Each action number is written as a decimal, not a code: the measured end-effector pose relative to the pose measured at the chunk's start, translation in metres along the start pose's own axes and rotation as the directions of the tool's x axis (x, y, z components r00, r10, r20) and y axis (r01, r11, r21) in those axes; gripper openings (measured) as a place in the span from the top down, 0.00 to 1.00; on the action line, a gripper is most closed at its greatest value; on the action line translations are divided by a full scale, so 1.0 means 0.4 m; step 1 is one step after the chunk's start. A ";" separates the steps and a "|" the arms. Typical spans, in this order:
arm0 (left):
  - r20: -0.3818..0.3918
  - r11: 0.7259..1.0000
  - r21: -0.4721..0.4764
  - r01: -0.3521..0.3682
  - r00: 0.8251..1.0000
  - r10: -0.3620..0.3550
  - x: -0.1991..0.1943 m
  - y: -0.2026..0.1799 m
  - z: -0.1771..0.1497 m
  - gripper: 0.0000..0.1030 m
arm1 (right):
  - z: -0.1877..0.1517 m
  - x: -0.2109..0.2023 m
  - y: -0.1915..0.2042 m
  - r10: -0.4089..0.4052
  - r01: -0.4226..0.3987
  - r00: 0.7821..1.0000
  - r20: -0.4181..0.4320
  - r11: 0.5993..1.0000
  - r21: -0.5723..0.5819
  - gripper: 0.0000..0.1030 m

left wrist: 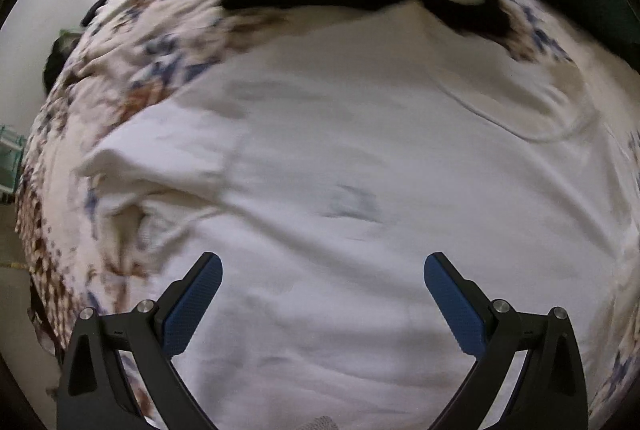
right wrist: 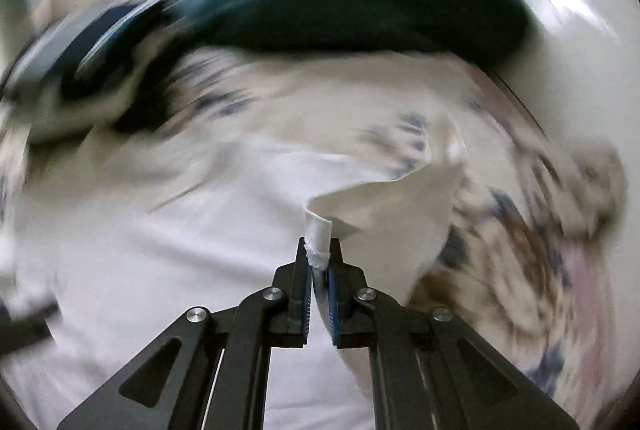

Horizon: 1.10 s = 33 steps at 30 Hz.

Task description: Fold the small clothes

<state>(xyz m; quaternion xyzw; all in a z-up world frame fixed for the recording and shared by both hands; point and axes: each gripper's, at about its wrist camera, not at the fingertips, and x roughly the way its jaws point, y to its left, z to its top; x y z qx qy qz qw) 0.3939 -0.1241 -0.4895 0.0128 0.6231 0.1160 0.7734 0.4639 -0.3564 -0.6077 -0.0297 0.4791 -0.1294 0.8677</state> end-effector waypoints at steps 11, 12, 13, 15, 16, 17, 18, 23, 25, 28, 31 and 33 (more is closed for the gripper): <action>-0.055 0.990 -0.127 -0.061 0.997 0.054 0.055 0.280 -0.031 0.00 | -0.170 0.022 0.276 0.016 -0.082 0.984 -0.176 0.925 -0.372 0.83; -0.064 0.987 -0.148 -0.061 0.997 0.052 0.060 0.310 -0.035 0.00 | -0.179 0.005 0.276 0.064 -0.135 0.978 -0.201 0.922 -0.362 0.67; -0.077 0.983 -0.175 -0.063 0.996 0.050 0.064 0.342 -0.045 0.00 | -0.184 -0.015 0.265 0.099 -0.171 0.970 -0.220 0.925 -0.340 0.58; -0.104 0.971 -0.236 -0.040 0.994 0.016 0.079 0.399 -0.058 0.00 | -0.178 -0.048 0.230 0.194 -0.252 0.950 -0.246 0.940 -0.229 0.48; -0.120 0.959 -0.282 -0.020 0.993 -0.014 0.091 0.434 -0.064 0.00 | -0.171 -0.062 0.214 0.217 -0.263 0.945 -0.245 0.949 -0.173 0.47; -0.128 0.946 -0.325 0.008 0.990 -0.052 0.104 0.463 -0.066 0.00 | -0.169 -0.067 0.197 0.231 -0.267 0.940 -0.250 0.956 -0.125 0.47; -0.132 0.926 -0.375 0.042 0.986 -0.099 0.120 0.492 -0.067 0.00 | -0.168 -0.069 0.182 0.235 -0.264 0.937 -0.258 0.961 -0.080 0.47; -0.087 0.704 -0.672 0.229 0.920 -0.383 0.224 0.623 -0.060 0.00 | -0.177 -0.052 0.131 0.204 -0.191 0.935 -0.289 0.979 0.071 0.47; -0.027 0.615 -0.741 0.269 0.903 -0.428 0.243 0.665 -0.045 0.00 | -0.171 -0.045 0.132 0.218 -0.185 0.926 -0.308 0.974 0.132 0.47; 0.037 0.613 -0.735 0.288 0.921 -0.388 0.251 0.699 -0.005 0.00 | -0.184 -0.032 0.123 0.244 -0.180 0.911 -0.334 0.961 0.211 0.47; 0.060 0.628 -0.704 0.333 0.908 -0.414 0.272 0.687 0.026 0.04 | -0.190 -0.032 0.124 0.242 -0.171 0.910 -0.336 0.958 0.229 0.47; 0.101 0.637 -0.684 0.356 0.910 -0.401 0.272 0.673 0.042 0.37 | -0.193 -0.036 0.129 0.237 -0.165 0.913 -0.331 0.959 0.230 0.47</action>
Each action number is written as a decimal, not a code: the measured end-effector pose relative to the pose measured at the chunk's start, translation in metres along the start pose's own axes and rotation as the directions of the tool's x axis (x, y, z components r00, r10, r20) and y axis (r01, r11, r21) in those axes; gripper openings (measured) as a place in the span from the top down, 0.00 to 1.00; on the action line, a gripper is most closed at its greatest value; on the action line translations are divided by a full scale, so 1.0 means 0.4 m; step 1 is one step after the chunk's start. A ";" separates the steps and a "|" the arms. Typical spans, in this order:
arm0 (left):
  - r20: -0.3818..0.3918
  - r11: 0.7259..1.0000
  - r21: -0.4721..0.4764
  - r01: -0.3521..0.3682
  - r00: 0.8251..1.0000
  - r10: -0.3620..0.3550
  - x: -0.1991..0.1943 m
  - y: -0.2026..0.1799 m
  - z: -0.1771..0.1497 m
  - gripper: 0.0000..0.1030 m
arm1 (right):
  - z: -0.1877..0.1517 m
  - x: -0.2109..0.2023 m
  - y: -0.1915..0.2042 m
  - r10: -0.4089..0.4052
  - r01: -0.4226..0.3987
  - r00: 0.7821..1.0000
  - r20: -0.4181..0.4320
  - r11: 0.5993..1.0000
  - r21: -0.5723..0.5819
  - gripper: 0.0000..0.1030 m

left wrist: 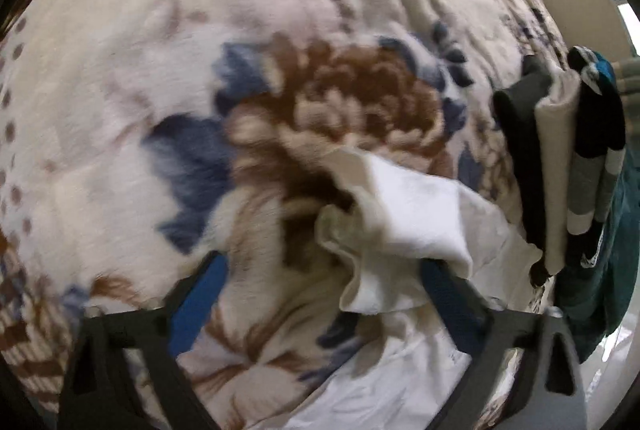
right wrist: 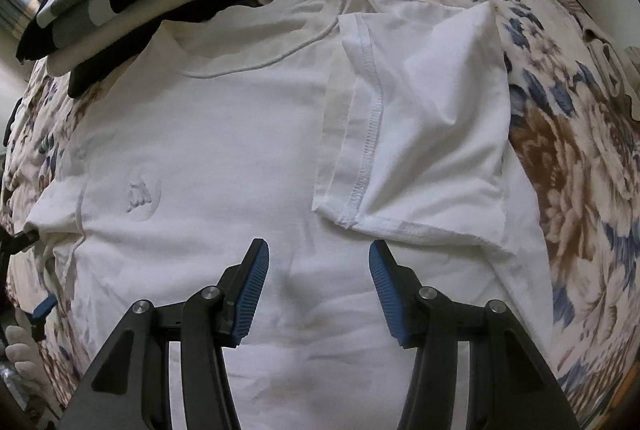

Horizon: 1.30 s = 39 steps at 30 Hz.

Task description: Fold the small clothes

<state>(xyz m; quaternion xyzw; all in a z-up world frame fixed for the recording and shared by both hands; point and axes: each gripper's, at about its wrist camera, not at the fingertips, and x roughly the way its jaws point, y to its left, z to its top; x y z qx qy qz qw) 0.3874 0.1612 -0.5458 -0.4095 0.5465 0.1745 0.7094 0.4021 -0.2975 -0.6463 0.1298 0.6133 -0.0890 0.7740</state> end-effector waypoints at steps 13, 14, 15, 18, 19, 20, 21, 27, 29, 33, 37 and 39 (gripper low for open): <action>0.125 0.857 0.491 0.157 0.961 -0.248 -0.105 -0.405 -0.171 0.95 | -0.008 -0.053 -0.096 -0.044 0.041 0.999 0.025 0.993 0.109 0.47; 0.067 0.823 0.539 0.180 0.964 -0.256 -0.081 -0.443 -0.209 0.95 | -0.019 -0.058 -0.115 -0.051 0.048 0.998 0.024 0.992 0.114 0.47; -0.004 0.785 0.585 0.204 0.969 -0.249 -0.050 -0.478 -0.253 0.95 | -0.026 -0.063 -0.135 -0.056 0.053 0.998 0.020 0.991 0.122 0.47; -0.217 0.694 0.667 0.272 0.962 -0.168 0.043 -0.552 -0.364 0.92 | -0.001 -0.075 -0.139 -0.068 0.068 0.998 -0.001 0.986 0.150 0.47; -0.304 0.672 0.673 0.310 0.944 -0.131 0.069 -0.560 -0.391 0.91 | 0.014 -0.068 -0.140 -0.069 0.069 0.998 -0.006 0.986 0.155 0.47; -0.352 0.661 0.672 0.335 0.929 -0.113 0.075 -0.557 -0.399 0.89 | 0.013 -0.066 -0.146 -0.070 0.071 0.997 -0.013 0.985 0.160 0.47; -0.376 0.655 0.670 0.350 0.920 -0.108 0.070 -0.554 -0.398 0.85 | 0.010 -0.068 -0.153 -0.067 0.069 0.998 -0.017 0.984 0.167 0.47; -0.292 0.692 0.661 0.290 0.949 -0.119 0.007 -0.496 -0.257 0.35 | 0.024 -0.057 -0.114 0.092 -0.084 0.995 -0.026 0.973 0.215 0.47; -0.220 0.700 0.682 0.214 0.972 -0.082 0.026 -0.488 -0.217 0.35 | 0.033 -0.045 -0.094 0.170 -0.158 0.985 -0.026 0.956 0.249 0.47; -0.147 0.664 0.739 0.112 0.989 -0.004 0.123 -0.530 -0.163 0.35 | 0.051 -0.020 -0.053 0.256 -0.239 0.967 -0.010 0.918 0.317 0.47; -0.101 0.584 0.811 0.040 0.992 0.071 0.227 -0.581 -0.159 0.35 | 0.105 -0.004 0.022 0.279 -0.281 0.959 0.046 0.923 0.264 0.47; -0.089 0.551 0.835 0.019 0.991 0.099 0.268 -0.599 -0.157 0.35 | 0.139 0.024 0.069 0.266 -0.264 0.964 0.020 0.943 0.203 0.47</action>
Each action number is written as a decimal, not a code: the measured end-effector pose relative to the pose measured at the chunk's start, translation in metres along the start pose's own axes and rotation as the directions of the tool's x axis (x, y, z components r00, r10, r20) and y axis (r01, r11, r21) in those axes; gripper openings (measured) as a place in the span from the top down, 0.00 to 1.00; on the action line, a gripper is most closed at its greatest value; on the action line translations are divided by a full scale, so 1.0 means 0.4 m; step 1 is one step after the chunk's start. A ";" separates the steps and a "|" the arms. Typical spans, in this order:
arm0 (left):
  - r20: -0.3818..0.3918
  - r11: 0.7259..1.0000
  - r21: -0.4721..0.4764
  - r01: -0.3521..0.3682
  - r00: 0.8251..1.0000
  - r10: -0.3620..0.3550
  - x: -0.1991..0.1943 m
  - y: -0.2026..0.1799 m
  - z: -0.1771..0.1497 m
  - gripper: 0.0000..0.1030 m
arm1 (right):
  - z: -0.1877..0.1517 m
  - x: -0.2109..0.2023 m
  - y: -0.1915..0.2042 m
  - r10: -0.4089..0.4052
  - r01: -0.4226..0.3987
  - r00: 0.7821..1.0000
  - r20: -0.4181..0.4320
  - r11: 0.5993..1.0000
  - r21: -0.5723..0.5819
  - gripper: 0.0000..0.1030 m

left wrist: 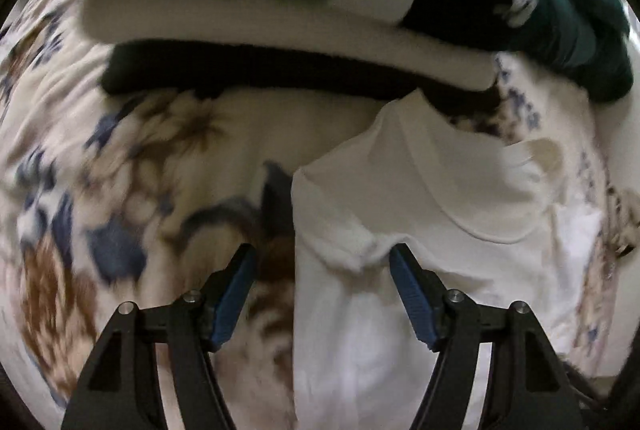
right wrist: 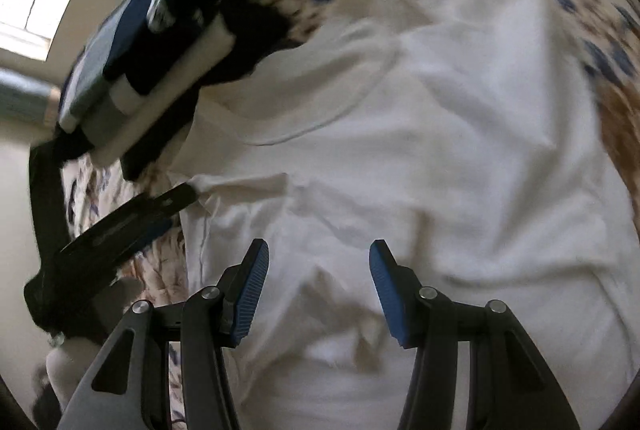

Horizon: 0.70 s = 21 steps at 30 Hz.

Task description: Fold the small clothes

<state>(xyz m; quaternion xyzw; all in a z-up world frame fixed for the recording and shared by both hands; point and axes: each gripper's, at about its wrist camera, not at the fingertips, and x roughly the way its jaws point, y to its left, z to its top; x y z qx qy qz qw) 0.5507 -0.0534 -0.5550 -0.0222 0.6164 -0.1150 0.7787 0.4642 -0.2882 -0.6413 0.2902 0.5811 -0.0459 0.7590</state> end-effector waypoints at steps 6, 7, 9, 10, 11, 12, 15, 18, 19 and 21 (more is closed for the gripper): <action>-0.008 0.999 0.043 -0.012 1.000 0.012 0.031 0.001 -0.002 0.35 | -0.068 0.038 0.031 -0.190 0.153 0.972 -0.135 0.957 -0.245 0.47; -0.008 0.999 0.041 -0.008 1.000 0.009 0.032 0.003 -0.005 0.35 | -0.095 0.031 0.021 -0.224 0.177 0.963 -0.149 0.945 -0.274 0.47; -0.011 0.999 0.033 -0.002 1.000 0.002 0.035 0.005 -0.005 0.35 | -0.149 0.016 -0.007 -0.259 0.195 0.946 -0.194 0.935 -0.297 0.47; -0.012 1.000 0.029 0.000 1.000 0.000 0.031 0.010 -0.007 0.35 | -0.161 0.013 -0.014 -0.275 0.207 0.938 -0.209 0.932 -0.299 0.47; -0.015 1.000 0.022 0.001 1.000 -0.001 0.026 0.014 -0.008 0.35 | -0.175 0.004 -0.023 -0.297 0.227 0.929 -0.219 0.928 -0.296 0.47; -0.020 1.000 0.002 0.007 1.000 -0.007 0.014 0.018 -0.009 0.35 | -0.178 -0.010 -0.027 -0.299 0.234 0.930 -0.214 0.931 -0.280 0.47; 0.022 1.000 -0.024 0.018 1.000 -0.017 -0.047 0.035 -0.002 0.35 | -0.152 -0.057 -0.020 -0.263 0.228 0.951 -0.163 0.951 -0.208 0.47; 0.071 1.000 -0.009 0.000 0.997 0.000 -0.096 0.034 -0.031 0.35 | -0.089 -0.085 0.011 -0.208 0.195 0.975 -0.075 0.970 -0.144 0.47; 0.076 1.000 0.006 -0.009 0.997 0.008 -0.094 0.032 -0.041 0.35 | -0.065 -0.073 0.023 -0.202 0.191 0.977 -0.065 0.970 -0.149 0.47; 0.058 0.999 0.029 -0.046 0.997 0.044 -0.066 0.030 -0.045 0.35 | -0.015 -0.019 0.041 -0.195 0.185 0.978 -0.067 0.973 -0.134 0.47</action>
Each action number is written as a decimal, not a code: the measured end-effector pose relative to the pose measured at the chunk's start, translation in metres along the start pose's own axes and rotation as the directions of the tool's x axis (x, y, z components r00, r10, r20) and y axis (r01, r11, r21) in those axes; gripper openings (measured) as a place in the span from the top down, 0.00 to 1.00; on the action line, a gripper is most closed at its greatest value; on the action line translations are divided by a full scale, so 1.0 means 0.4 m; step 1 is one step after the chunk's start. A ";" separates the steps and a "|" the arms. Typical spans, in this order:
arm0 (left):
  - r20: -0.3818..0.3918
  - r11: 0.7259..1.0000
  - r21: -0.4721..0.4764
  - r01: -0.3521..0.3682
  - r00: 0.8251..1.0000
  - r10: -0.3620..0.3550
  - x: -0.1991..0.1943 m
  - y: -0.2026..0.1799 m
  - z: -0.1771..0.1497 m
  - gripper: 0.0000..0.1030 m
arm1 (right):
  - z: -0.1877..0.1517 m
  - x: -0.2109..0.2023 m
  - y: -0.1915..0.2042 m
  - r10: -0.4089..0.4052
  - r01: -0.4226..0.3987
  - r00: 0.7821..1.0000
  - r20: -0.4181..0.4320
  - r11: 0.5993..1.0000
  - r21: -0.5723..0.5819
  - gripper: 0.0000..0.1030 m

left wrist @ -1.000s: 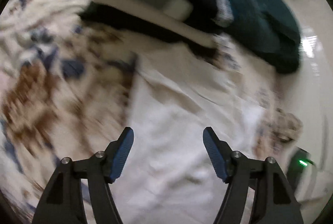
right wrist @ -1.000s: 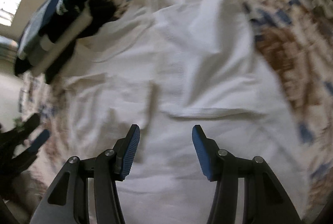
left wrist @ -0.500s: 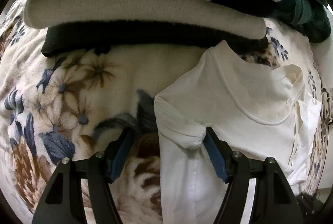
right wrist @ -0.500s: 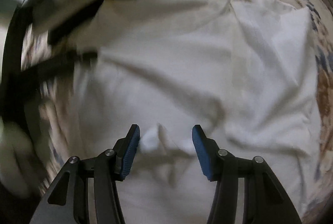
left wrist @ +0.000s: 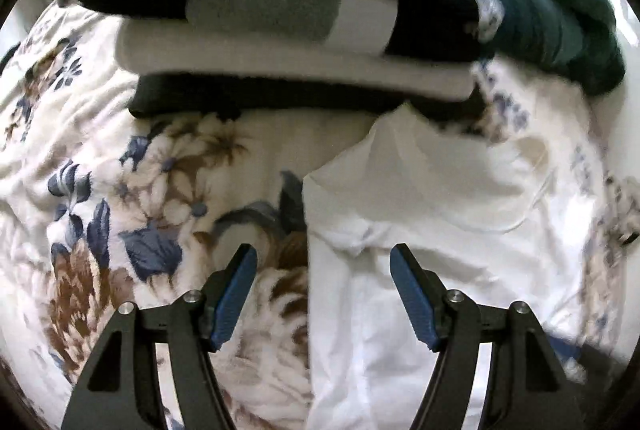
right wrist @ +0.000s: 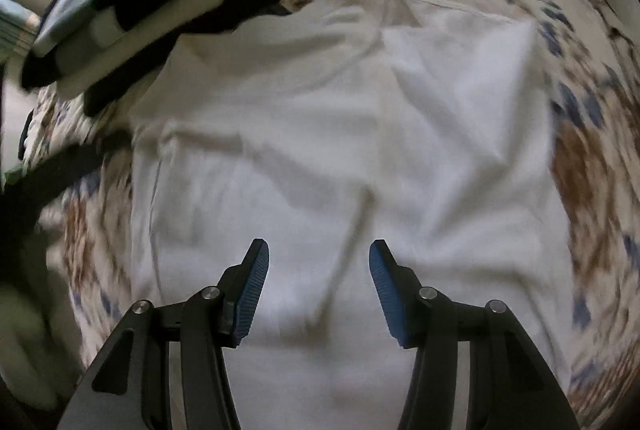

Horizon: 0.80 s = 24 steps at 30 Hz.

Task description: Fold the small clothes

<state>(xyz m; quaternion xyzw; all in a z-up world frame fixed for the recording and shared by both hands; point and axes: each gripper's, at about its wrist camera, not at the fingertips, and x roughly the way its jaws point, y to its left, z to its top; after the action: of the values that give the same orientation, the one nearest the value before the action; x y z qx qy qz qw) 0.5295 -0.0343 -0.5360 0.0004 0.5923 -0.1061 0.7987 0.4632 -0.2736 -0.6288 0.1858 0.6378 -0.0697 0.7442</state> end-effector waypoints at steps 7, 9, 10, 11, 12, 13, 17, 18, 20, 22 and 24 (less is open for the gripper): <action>-0.039 1.000 -0.021 -0.001 0.999 0.000 0.063 0.029 0.005 0.35 | 0.088 0.061 -0.009 -0.033 0.034 0.999 -0.041 0.999 0.028 0.47; 0.006 1.000 -0.019 0.025 1.000 -0.025 -0.006 0.026 0.002 0.35 | 0.084 -0.009 -0.044 -0.029 0.030 0.999 -0.020 0.998 0.048 0.47; 0.028 0.999 -0.016 0.041 0.999 -0.041 -0.046 0.016 -0.007 0.35 | 0.077 -0.048 -0.068 -0.012 0.013 1.000 -0.015 0.998 0.064 0.47; 0.045 0.998 -0.008 0.058 0.997 -0.058 -0.084 0.000 -0.018 0.33 | 0.068 -0.087 -0.093 0.001 0.000 1.000 -0.013 0.997 0.078 0.47; 0.054 0.998 -0.002 0.069 0.996 -0.069 -0.111 -0.014 -0.029 0.23 | 0.055 -0.131 -0.123 0.003 -0.002 1.000 -0.014 0.996 0.089 0.47; 0.067 0.996 0.009 0.084 0.994 -0.084 -0.159 -0.043 -0.055 0.13 | 0.043 -0.173 -0.165 0.004 -0.003 1.000 -0.014 0.996 0.093 0.47; 0.077 0.989 0.047 0.139 0.987 -0.142 -0.281 -0.172 -0.163 0.11 | -0.022 -0.333 -0.322 -0.031 0.033 0.999 -0.032 0.997 0.072 0.39; 0.071 0.988 0.053 0.147 0.986 -0.151 -0.292 -0.220 -0.186 0.11 | -0.036 -0.364 -0.360 -0.043 0.046 0.998 -0.043 0.997 0.066 0.39; 0.037 0.983 0.057 0.176 0.983 -0.178 -0.306 -0.315 -0.260 0.11 | -0.065 -0.423 -0.458 -0.047 0.051 0.997 -0.062 0.997 0.060 0.39; -0.038 0.981 0.032 0.193 0.981 -0.191 -0.291 -0.426 -0.357 0.11 | -0.080 -0.434 -0.525 -0.039 0.043 0.995 -0.087 0.998 0.048 0.39; -0.135 0.976 -0.014 0.219 0.966 -0.219 -0.249 -0.548 -0.458 0.11 | -0.088 -0.458 -0.619 -0.026 0.028 0.993 -0.114 0.999 0.016 0.39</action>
<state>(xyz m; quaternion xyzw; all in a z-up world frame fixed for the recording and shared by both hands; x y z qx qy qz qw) 0.2917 -0.2085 -0.4691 -0.0575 0.6414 -0.1938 0.7401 0.3140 -0.5132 -0.5009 0.1875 0.6811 -0.0748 0.7038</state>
